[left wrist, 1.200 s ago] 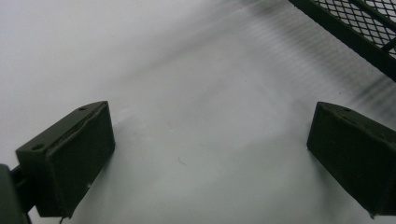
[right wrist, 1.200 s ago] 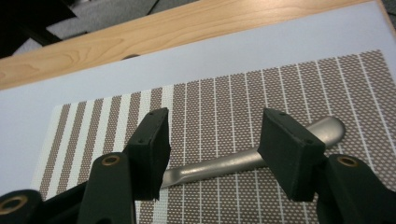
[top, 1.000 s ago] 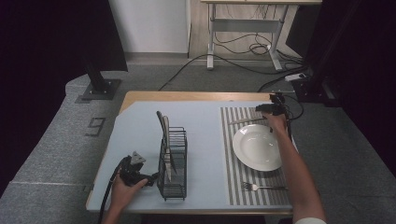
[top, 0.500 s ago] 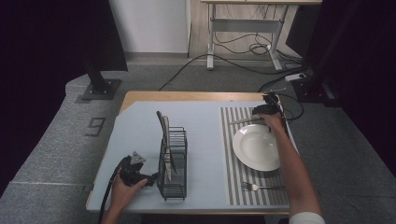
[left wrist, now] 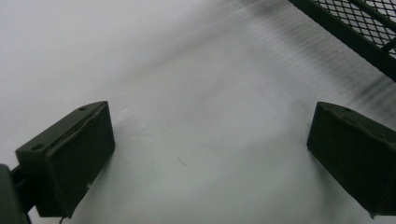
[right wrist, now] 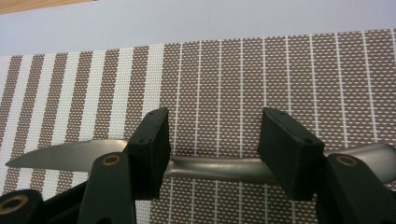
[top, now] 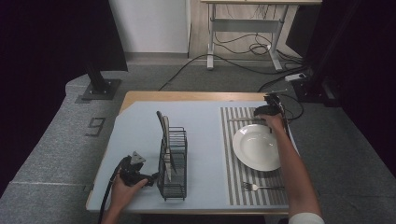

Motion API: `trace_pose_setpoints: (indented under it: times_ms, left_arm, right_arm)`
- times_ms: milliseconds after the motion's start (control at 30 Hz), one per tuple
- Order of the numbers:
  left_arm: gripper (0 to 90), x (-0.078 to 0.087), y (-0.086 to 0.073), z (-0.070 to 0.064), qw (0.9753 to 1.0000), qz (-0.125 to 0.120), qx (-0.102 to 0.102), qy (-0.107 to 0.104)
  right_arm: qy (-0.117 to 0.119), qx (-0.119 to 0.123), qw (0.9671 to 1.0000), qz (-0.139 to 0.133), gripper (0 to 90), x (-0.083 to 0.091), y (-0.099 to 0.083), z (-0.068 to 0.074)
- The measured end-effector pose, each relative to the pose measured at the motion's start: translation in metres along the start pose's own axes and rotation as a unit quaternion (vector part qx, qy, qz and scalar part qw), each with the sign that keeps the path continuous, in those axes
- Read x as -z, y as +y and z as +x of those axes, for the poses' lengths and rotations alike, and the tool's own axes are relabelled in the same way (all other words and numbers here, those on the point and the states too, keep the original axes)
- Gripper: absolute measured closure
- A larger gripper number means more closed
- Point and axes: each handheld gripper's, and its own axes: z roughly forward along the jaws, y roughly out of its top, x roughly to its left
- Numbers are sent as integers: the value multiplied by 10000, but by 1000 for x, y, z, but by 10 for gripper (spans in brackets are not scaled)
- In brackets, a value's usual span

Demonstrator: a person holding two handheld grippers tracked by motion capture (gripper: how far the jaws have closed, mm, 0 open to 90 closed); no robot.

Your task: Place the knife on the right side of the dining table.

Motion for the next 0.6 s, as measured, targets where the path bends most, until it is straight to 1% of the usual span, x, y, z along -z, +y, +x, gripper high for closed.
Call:
trace_pose_setpoints:
  times_ms: [133,233,367,433,500,600]
  left_arm:
    - [2,0,0,0,10000,1,1,-1]
    - [2,0,0,0,10000,0,0,0]
    - [2,0,0,0,10000,1,-1,-1]
    - [2,0,0,0,10000,1,0,-1]
    - [2,0,0,0,10000,2,0,-2]
    - [2,0,0,0,10000,2,2,0]
  right_arm:
    - [25,-69,10000,3,427,0,0,0]
    - [86,-131,9999,-6,423,1,-1,-2]
    - [110,-146,9998,-15,416,1,-1,-2]
    - [141,-169,9997,-73,417,1,-2,-3]
    - [235,-226,9993,-168,417,2,-4,-4]
    - [318,-242,9987,-303,416,6,-7,-4]
